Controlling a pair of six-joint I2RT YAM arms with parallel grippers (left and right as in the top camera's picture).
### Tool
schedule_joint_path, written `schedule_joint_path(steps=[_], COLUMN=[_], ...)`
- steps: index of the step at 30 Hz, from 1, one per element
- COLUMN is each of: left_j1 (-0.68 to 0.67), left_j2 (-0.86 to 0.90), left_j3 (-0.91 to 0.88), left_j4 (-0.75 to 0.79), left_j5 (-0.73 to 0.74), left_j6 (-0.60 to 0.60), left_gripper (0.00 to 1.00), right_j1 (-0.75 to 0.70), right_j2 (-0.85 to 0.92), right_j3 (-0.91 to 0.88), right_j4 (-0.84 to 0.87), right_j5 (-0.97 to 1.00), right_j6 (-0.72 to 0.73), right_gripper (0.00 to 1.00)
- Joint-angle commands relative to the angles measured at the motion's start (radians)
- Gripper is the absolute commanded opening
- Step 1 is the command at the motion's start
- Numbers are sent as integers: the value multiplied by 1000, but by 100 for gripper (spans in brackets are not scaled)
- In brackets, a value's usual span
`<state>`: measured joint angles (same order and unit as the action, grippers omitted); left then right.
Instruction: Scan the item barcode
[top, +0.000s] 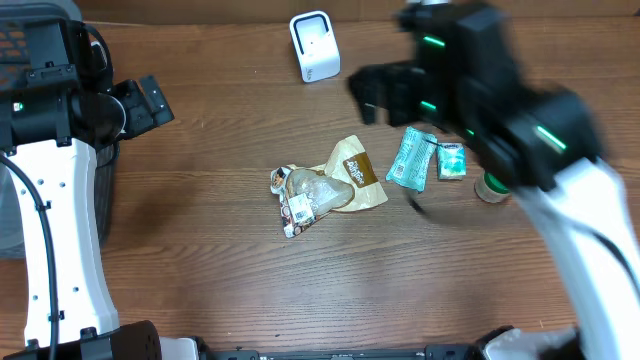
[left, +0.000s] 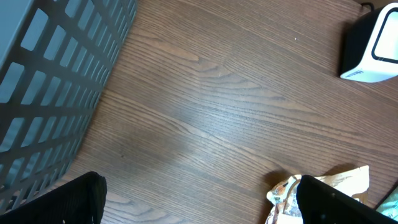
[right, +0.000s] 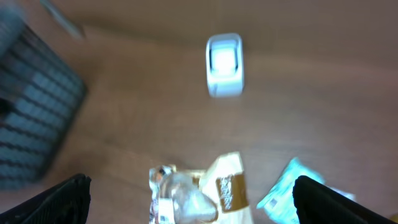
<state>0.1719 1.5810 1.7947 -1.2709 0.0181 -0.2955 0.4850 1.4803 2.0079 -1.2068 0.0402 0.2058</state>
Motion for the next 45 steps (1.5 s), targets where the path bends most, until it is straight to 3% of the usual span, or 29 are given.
schedule_joint_path(steps=[1, 7, 9, 16, 20, 27, 34, 45], left_j1=[-2, -2, -2, -2, -2, -2, -2, -2], left_j2=[1, 1, 1, 1, 1, 1, 1, 1], left_j3=[7, 7, 7, 7, 7, 7, 7, 7], left_j4=[0, 0, 0, 0, 0, 0, 0, 0], left_j5=[0, 0, 0, 0, 0, 0, 0, 0], left_j6=[11, 11, 11, 11, 11, 11, 11, 11], left_gripper=[100, 100, 100, 100, 99, 100, 100, 100], right_j1=[-13, -104, -159, -287, -386, -346, -284, -278], right_j2=[-146, -513, -714, -1131, -1326, -1432, -1433, -1478], right_j3=[-13, -353, -594, -1040, -1291, -1616, -1796, -1971], right_j4=[-10, 40, 116, 270, 447, 886, 1214, 1398], right_j5=[120, 116, 98, -2, -40, -109, -130, -198], right_j6=[-18, -36, -19, -19, -19, -19, -19, -8], right_gripper=[100, 100, 100, 100, 100, 100, 100, 100])
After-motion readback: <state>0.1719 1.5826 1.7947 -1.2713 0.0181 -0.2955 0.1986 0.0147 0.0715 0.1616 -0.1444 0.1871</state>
